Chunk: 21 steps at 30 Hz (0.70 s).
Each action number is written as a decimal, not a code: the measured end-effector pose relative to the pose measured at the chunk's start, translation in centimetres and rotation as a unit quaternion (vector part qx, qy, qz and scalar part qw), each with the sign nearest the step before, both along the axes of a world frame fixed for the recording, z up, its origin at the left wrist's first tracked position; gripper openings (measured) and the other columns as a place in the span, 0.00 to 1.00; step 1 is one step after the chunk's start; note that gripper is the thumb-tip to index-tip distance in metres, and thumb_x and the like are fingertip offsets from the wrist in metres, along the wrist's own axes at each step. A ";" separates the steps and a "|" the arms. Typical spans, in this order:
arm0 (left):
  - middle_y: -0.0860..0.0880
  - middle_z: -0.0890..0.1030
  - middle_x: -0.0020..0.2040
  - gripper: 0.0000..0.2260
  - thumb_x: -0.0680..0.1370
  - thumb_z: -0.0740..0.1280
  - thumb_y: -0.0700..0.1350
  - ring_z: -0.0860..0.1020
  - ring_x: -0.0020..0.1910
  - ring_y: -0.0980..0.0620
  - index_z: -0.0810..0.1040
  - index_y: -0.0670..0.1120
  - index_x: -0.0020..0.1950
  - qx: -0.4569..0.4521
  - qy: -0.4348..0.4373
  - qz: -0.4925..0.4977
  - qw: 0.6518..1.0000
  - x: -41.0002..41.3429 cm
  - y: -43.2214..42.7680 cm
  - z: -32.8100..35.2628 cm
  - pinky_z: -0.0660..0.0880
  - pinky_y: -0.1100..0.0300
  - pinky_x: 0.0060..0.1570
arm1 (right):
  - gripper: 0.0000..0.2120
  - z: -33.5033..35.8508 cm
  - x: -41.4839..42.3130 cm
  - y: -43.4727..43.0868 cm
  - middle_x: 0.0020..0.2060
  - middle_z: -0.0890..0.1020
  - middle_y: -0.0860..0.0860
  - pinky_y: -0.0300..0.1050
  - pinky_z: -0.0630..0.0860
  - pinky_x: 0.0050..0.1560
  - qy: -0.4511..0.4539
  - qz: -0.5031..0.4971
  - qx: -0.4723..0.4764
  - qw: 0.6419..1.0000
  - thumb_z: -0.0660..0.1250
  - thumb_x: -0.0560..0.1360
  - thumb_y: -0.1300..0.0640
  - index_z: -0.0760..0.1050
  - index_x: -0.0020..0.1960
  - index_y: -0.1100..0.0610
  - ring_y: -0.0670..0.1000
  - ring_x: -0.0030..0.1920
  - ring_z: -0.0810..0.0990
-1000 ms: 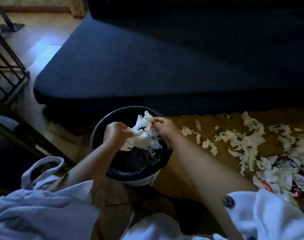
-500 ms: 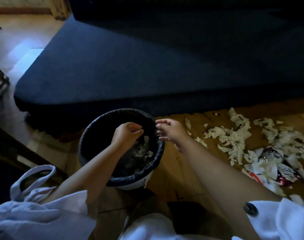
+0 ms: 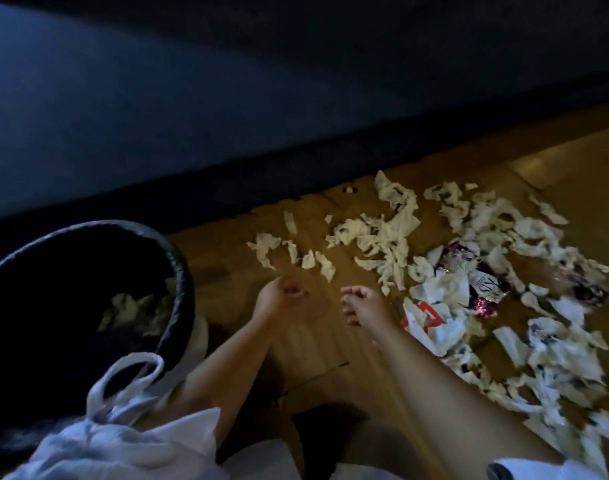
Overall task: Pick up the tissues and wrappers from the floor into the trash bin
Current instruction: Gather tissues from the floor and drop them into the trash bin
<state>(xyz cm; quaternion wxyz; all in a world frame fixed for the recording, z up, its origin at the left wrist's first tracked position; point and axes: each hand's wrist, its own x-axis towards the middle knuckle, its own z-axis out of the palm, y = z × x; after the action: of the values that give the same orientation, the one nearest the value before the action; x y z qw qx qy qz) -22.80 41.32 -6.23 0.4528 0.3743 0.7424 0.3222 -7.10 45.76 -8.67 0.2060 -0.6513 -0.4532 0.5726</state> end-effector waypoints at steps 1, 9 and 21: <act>0.45 0.80 0.56 0.14 0.75 0.69 0.42 0.78 0.50 0.52 0.76 0.42 0.59 -0.016 -0.001 0.002 1.000 0.4 0.9 -1.3 0.76 0.67 0.41 | 0.06 -1.2 0.7 0.5 0.44 0.78 0.53 0.39 0.71 0.35 -0.013 -0.006 -0.010 1.000 0.61 0.77 0.62 0.75 0.48 0.54 0.47 0.37 0.74; 0.42 0.73 0.65 0.20 0.77 0.65 0.41 0.74 0.63 0.45 0.68 0.39 0.67 -0.046 0.015 0.064 0.997 -2.0 9.1 -9.3 0.70 0.61 0.57 | 0.15 -9.7 -0.5 9.1 0.58 0.77 0.57 0.40 0.72 0.46 -0.108 0.060 -0.021 0.992 0.64 0.75 0.62 0.72 0.62 0.60 0.53 0.54 0.77; 0.41 0.50 0.77 0.29 0.79 0.63 0.46 0.55 0.75 0.39 0.54 0.48 0.76 -0.055 0.082 0.123 0.988 -5.2 15.1 -19.4 0.61 0.42 0.71 | 0.23 -20.0 -7.2 15.5 0.75 0.58 0.52 0.58 0.56 0.73 -0.278 0.389 0.141 0.867 0.59 0.78 0.57 0.62 0.72 0.48 0.59 0.75 0.53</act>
<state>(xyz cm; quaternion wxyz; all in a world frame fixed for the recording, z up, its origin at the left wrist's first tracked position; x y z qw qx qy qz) -28.03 56.43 -25.65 0.3677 0.2801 0.8336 0.3024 -14.31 61.22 -28.70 -0.0784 -0.5189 -0.7840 0.3315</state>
